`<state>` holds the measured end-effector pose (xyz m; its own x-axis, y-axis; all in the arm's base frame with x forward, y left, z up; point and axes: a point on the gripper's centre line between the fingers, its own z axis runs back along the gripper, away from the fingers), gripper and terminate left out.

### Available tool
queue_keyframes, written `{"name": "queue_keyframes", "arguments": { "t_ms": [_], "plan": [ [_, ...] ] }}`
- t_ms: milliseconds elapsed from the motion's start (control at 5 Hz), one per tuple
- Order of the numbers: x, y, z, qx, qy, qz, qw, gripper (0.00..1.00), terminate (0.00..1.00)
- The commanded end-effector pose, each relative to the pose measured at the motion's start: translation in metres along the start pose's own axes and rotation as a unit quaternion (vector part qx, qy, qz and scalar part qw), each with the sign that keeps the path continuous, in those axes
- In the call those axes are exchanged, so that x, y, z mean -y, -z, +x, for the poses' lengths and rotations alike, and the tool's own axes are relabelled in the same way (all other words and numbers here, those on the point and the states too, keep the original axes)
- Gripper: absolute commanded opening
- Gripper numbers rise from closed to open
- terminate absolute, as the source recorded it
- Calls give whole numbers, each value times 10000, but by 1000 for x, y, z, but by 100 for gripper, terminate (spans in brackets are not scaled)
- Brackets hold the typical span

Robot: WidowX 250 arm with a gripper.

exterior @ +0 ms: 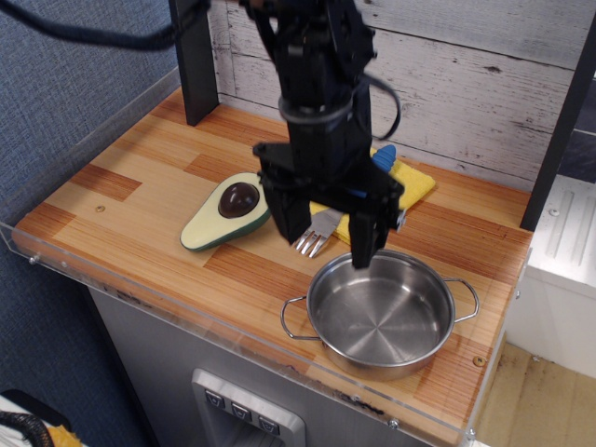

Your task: Put the pot on the left of the avocado.

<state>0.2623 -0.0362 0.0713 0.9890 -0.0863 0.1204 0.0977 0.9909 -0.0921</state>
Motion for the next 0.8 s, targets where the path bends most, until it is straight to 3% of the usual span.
{"name": "queue_keyframes", "arguments": {
  "t_ms": [0, 200, 600],
  "plan": [
    [-11, 13, 2, 43, 375, 394, 9985, 100, 0],
    [-20, 31, 10, -109, 416, 482, 9979, 100, 0],
    [-22, 61, 21, -380, 347, 341, 9981, 100, 0]
  ]
}}
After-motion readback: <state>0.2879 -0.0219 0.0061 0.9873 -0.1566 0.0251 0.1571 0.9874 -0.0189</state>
